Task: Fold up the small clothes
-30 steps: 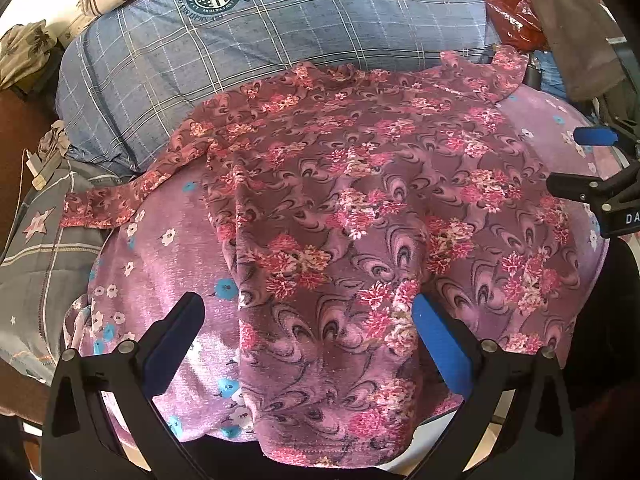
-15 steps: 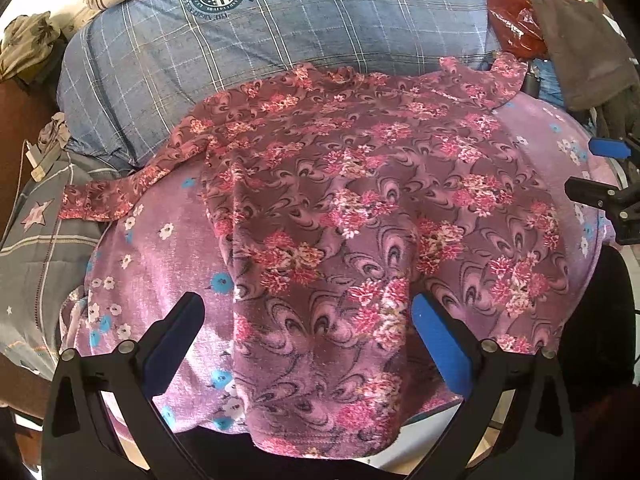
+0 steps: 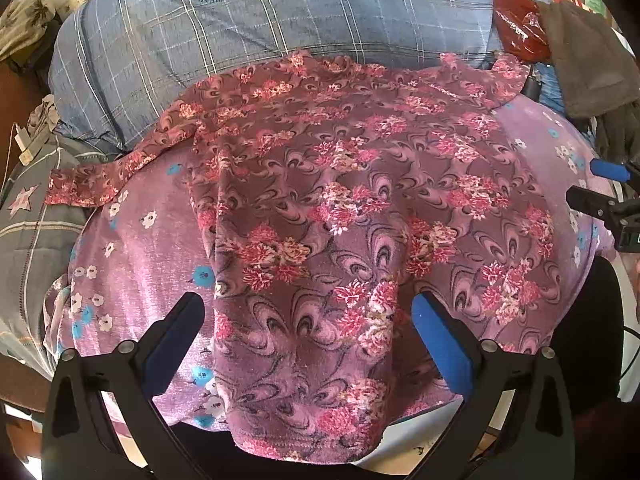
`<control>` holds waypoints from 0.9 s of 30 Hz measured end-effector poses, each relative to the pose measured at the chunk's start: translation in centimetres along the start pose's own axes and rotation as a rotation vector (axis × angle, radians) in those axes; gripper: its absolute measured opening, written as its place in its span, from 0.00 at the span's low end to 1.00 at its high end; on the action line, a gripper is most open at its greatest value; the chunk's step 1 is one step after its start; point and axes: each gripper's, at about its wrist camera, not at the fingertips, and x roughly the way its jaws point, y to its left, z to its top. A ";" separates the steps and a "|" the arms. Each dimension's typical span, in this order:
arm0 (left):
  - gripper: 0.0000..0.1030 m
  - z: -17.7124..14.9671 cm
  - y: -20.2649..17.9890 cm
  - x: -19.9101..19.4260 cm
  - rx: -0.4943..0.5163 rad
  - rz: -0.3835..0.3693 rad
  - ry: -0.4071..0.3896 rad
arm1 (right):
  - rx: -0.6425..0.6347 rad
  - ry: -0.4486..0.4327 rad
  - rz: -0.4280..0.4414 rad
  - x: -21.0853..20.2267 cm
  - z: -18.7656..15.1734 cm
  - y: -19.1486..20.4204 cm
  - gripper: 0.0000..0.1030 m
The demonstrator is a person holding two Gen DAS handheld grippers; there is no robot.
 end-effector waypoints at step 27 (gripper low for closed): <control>1.00 -3.1 11.0 4.5 -0.308 0.036 0.237 | 0.161 0.224 0.362 5.7 -4.2 -0.5 0.05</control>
